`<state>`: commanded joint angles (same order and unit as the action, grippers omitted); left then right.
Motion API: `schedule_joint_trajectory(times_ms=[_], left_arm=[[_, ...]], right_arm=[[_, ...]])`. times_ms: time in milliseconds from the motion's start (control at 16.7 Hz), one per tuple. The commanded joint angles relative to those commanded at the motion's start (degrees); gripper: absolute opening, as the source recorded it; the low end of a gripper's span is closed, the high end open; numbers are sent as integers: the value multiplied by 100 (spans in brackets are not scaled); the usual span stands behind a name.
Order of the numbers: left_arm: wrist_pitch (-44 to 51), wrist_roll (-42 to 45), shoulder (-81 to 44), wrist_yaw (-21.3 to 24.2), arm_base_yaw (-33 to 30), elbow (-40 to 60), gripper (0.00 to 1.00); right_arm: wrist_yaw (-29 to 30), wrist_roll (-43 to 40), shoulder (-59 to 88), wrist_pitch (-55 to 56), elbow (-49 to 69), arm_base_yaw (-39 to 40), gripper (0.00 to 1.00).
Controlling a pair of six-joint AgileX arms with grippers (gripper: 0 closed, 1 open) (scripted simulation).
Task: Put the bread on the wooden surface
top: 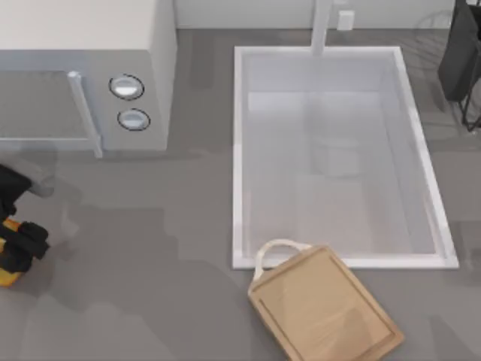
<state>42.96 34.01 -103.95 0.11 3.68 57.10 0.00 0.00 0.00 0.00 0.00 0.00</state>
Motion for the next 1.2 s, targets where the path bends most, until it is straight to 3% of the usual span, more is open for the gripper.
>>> schedule_joint_trajectory(times_ms=[540, 960, 1200], left_arm=[[2109, -23, 768, -3, -22, 1295, 0], [2191, -85, 814, 16, -77, 1360, 0], [2194, -940, 714, 253, -867, 1509, 0]], right_arm=[[0, 0, 0, 0, 0, 0, 100], [0, 0, 0, 0, 0, 0, 100], [0, 0, 0, 0, 0, 0, 100]])
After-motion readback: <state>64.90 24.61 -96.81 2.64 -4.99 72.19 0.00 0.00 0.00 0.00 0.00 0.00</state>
